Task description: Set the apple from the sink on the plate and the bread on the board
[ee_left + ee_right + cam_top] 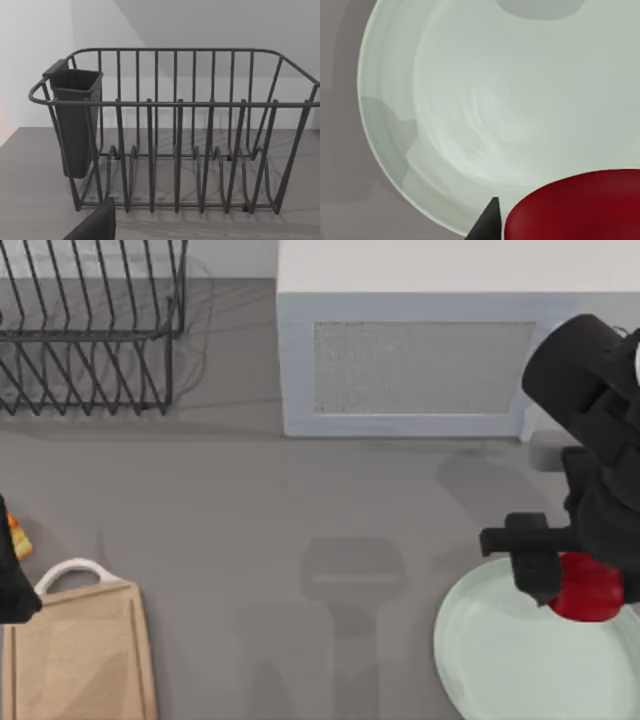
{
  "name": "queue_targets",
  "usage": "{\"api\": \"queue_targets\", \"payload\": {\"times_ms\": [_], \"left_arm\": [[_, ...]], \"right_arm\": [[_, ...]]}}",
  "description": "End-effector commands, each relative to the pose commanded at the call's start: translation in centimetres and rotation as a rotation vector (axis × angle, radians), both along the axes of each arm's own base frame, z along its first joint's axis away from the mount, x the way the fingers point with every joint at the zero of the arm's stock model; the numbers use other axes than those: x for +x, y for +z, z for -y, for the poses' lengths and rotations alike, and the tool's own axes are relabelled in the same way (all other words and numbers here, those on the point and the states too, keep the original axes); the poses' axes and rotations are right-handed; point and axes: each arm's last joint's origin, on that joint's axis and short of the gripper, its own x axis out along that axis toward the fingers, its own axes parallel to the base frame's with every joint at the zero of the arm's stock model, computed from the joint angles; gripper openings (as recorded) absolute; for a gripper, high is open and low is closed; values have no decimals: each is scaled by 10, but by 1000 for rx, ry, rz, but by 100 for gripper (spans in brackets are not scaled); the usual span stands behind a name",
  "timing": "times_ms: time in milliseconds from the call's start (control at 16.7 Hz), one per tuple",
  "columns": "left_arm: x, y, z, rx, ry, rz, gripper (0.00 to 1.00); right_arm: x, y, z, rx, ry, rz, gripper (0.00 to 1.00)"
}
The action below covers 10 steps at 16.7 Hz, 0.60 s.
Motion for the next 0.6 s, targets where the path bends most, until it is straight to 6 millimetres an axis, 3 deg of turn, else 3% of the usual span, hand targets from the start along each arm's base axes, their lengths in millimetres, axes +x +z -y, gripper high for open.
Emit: {"api": "queue_targets", "payload": {"times_ms": [600], "left_arm": [[0,0,0,0,0,0,100]], "right_arm": [[0,0,0,0,0,0,98]]}}
